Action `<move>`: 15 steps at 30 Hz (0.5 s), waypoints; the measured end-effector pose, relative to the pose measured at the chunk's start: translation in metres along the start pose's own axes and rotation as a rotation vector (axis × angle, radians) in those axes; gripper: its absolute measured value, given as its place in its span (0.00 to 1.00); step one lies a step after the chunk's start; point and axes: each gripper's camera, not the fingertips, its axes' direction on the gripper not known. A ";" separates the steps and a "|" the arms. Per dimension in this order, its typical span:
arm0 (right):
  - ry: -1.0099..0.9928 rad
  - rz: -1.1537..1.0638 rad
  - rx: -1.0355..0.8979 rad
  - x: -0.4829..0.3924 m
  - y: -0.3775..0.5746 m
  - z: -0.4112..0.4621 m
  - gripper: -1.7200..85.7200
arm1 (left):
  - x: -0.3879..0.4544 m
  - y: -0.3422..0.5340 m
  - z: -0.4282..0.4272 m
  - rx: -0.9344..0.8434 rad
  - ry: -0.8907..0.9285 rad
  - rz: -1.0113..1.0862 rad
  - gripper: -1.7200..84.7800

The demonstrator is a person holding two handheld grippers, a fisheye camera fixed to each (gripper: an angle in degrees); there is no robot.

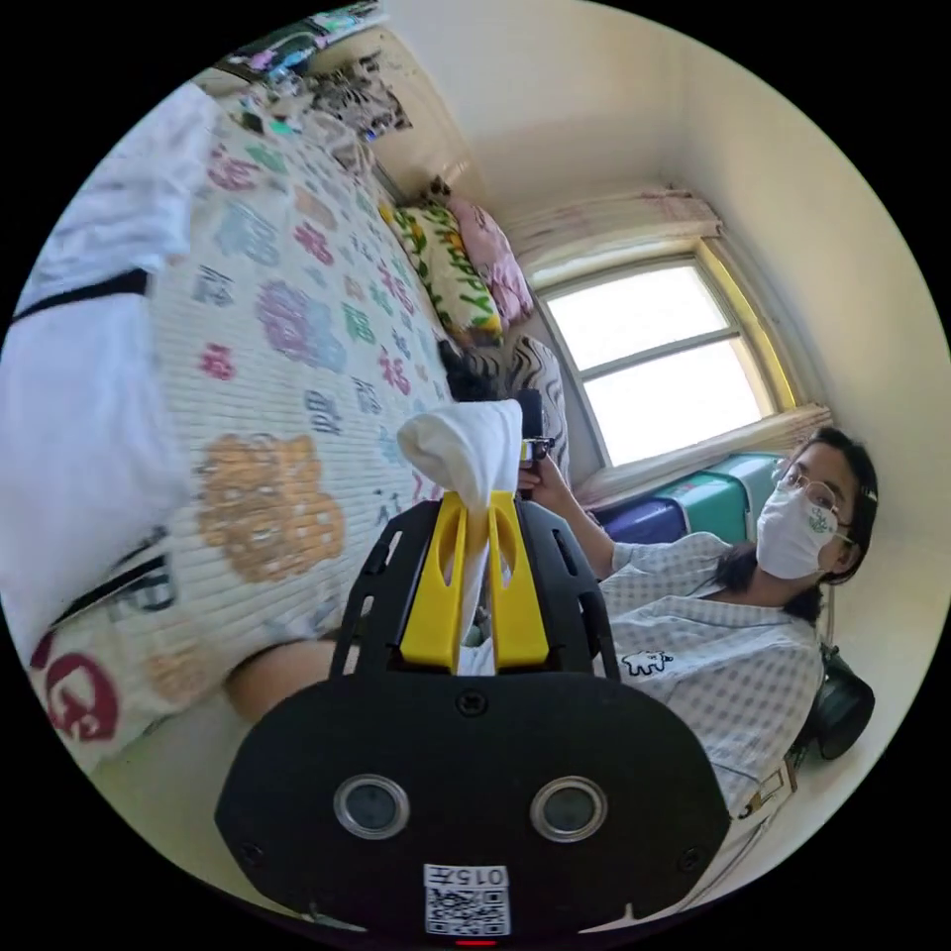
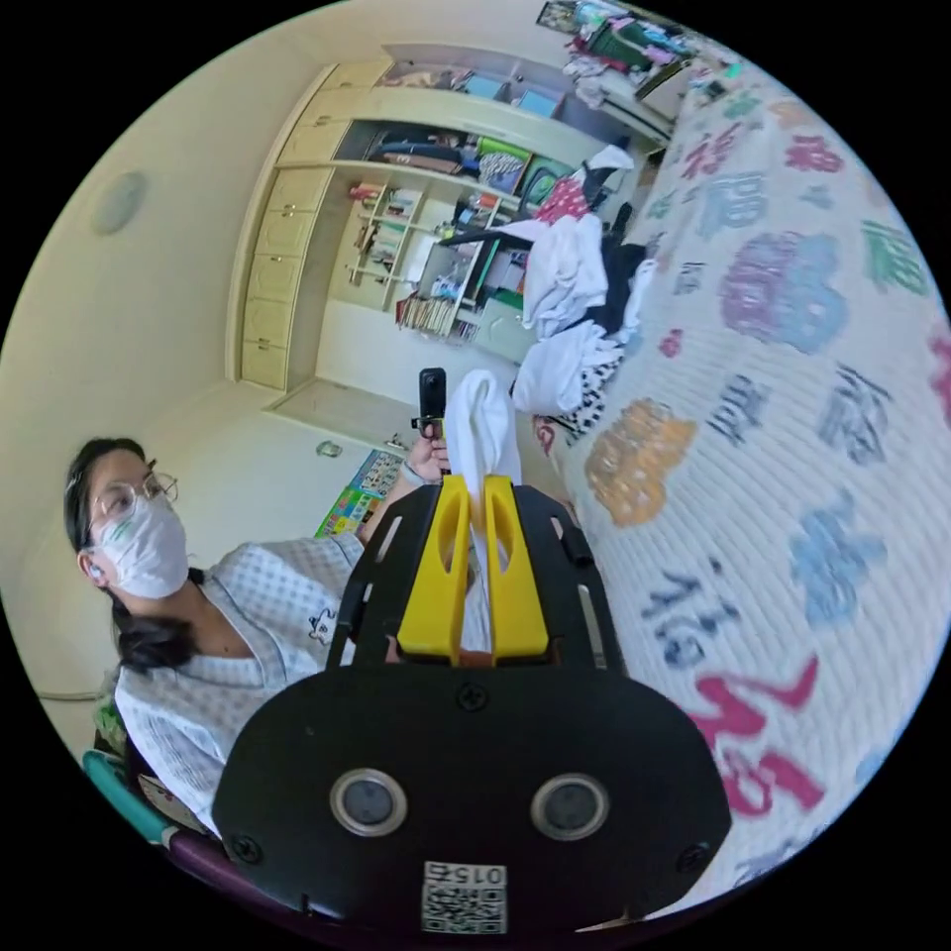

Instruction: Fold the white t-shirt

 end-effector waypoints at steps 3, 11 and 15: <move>-0.014 -0.028 -0.086 0.016 -0.083 0.089 0.03 | 0.000 -0.009 -0.112 0.092 -0.082 -0.061 0.04; 0.040 0.088 -0.224 0.102 -0.240 0.291 0.03 | -0.054 -0.037 -0.273 0.215 -0.218 -0.273 0.04; 0.139 0.172 -0.260 0.147 -0.273 0.346 0.03 | -0.089 -0.046 -0.286 0.217 -0.291 -0.388 0.04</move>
